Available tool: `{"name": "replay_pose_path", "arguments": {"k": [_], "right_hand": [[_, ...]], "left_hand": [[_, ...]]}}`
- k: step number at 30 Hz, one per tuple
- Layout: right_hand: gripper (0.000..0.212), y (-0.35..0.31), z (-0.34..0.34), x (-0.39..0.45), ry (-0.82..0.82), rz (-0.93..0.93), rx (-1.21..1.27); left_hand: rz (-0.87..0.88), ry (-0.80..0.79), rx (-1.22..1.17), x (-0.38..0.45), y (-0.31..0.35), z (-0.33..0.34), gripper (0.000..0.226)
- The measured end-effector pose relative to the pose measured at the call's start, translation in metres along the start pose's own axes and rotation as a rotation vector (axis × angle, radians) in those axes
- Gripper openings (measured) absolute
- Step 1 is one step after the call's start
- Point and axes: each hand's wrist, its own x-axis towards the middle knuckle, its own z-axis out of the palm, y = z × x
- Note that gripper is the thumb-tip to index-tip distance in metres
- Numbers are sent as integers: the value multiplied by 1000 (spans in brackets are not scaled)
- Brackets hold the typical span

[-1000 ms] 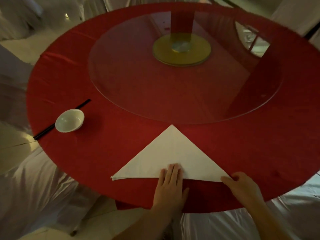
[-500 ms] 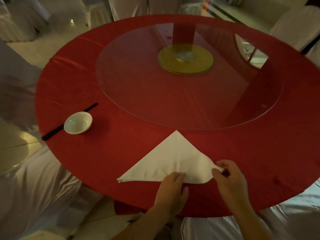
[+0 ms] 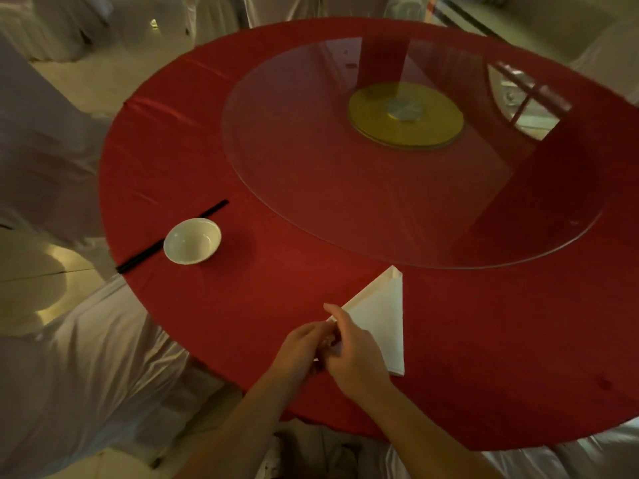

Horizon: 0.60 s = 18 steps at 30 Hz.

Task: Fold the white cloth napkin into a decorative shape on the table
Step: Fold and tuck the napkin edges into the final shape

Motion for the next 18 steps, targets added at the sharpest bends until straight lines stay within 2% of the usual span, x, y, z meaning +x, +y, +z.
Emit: {"name": "replay_pose_path", "arguments": {"k": [6,10,13,16,18], "right_hand": [[80,14,17,5,-157,-48,-114],[72,23,12,4,-217,16,-41],[57,36,0,2,-123,22,-117],[36,57,-16,-1,83,-44,-364],[31,72,-26,-3,190,5,-514]], "left_hand": [[20,59,149,6,-16,-28,15],[144,98,507,16,-21,-31,20],[187,185,678,19,-23,-33,13],[211,253,772,15,-27,-35,15],[197,309,774,11,-29,-34,14]]}}
